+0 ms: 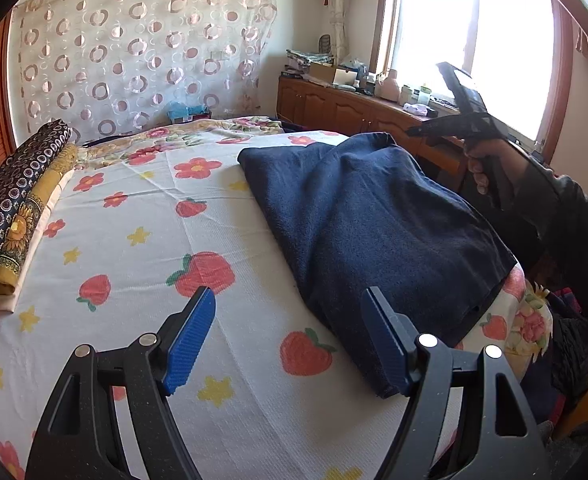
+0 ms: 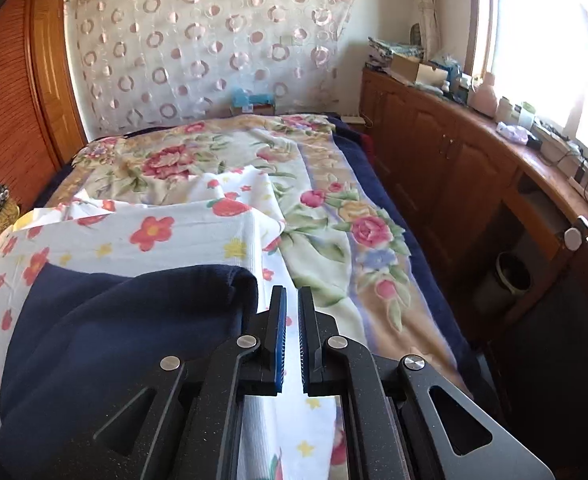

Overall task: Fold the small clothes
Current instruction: 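Fold the held edge over the shirt with the right gripper, release, then grasp the folded shirt edge with the right gripper while the left gripper grasps it too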

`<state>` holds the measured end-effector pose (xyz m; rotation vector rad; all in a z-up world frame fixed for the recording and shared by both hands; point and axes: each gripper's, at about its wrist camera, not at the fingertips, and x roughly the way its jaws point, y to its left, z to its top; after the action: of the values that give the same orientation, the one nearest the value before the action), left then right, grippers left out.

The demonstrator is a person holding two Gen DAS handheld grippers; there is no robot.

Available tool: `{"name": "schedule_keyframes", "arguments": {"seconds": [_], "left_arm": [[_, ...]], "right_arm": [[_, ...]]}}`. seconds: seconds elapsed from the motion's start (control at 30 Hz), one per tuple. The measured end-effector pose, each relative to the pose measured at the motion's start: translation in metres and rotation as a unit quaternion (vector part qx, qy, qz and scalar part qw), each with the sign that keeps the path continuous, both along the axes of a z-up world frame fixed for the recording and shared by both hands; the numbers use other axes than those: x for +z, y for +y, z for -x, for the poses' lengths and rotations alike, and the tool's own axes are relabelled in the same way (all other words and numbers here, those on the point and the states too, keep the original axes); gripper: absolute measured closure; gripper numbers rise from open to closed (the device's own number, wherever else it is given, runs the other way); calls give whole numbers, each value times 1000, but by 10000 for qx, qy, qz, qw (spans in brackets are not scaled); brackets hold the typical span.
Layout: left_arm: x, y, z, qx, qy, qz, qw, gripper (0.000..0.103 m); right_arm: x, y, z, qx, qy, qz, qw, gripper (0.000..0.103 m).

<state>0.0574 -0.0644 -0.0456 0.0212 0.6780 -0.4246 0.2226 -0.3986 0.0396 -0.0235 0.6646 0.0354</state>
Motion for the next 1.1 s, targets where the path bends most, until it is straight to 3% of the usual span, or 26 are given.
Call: {"name": "schedule_keyframes", "arguments": {"seconds": [0.23,0.3,0.43,0.5,0.77,1.1], "left_arm": [[-1,-4,1,-56,35,-12,10000,27],[-1,-6,1,-82,31,-45,10000,27],[-1,-8,2,-93,39,-70,9999,27],[-1,-10,2,-104,51,-85,9999,27],[-3,-19,0,-156,116,-150,9997,27],[-9,-30,-2,-227,253,-283,9990,27]], "right_arm": [[-5,8,75,644,-257,-32,9976,94],[-13,8,95,784,-290,-10,9965,89],[-36,3,128,1109,-156,-153,9936,65],[-47,-6,136,1122,4,-291,9933,64],[-78,-23,179,1128,226,-19,9934,64],[-75,-29,195,1088,323,62,9935,64]]}}
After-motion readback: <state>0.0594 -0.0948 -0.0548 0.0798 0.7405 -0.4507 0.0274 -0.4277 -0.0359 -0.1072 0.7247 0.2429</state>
